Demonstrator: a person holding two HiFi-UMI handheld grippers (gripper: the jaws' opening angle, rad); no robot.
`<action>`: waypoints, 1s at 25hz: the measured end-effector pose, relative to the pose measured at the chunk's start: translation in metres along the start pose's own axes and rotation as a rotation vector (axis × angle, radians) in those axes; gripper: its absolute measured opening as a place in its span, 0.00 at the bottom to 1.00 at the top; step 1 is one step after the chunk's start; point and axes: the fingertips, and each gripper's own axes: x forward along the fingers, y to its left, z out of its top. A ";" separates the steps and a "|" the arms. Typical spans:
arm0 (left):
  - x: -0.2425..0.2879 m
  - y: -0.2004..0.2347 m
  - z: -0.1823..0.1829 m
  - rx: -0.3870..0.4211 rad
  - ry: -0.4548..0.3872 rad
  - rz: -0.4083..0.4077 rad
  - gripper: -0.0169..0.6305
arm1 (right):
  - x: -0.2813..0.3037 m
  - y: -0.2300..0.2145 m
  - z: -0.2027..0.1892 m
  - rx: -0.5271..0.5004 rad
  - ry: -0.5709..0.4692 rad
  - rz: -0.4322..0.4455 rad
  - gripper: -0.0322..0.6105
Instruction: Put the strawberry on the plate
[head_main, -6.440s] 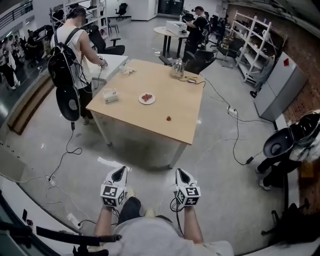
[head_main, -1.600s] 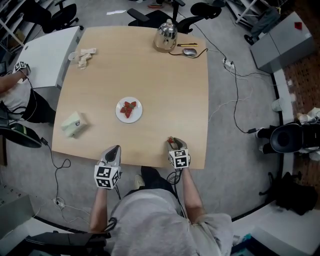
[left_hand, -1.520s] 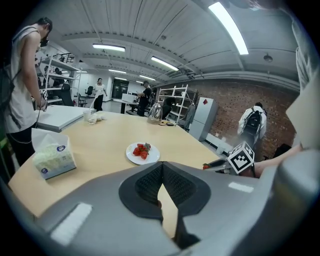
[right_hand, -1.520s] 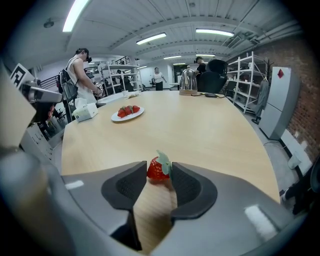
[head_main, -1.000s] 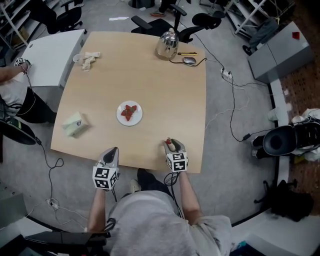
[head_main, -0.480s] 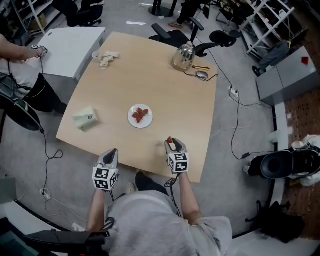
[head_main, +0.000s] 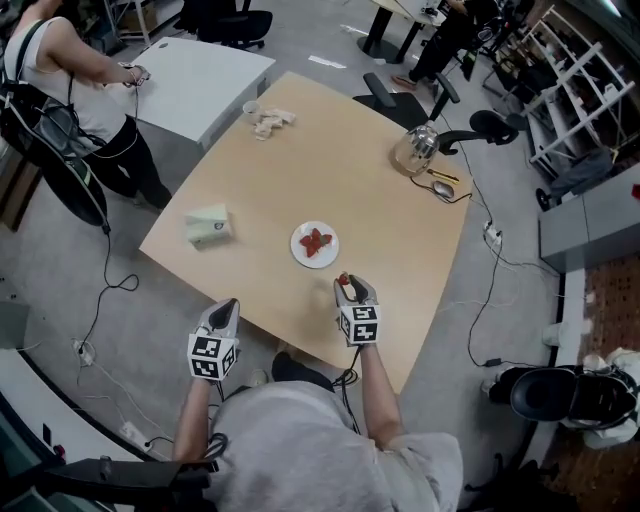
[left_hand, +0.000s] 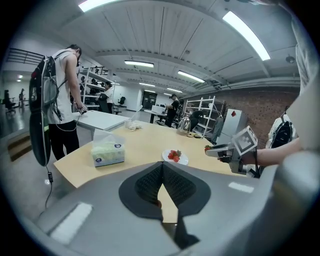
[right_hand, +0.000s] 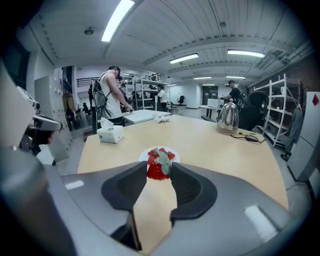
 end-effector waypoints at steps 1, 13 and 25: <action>-0.002 0.003 0.000 -0.004 -0.004 0.010 0.06 | 0.005 0.002 0.004 -0.012 -0.003 0.009 0.30; -0.017 0.022 -0.003 -0.056 -0.012 0.119 0.06 | 0.061 0.008 0.020 -0.126 0.045 0.082 0.30; -0.014 0.030 0.005 -0.087 -0.017 0.199 0.06 | 0.108 0.007 0.010 -0.170 0.113 0.146 0.30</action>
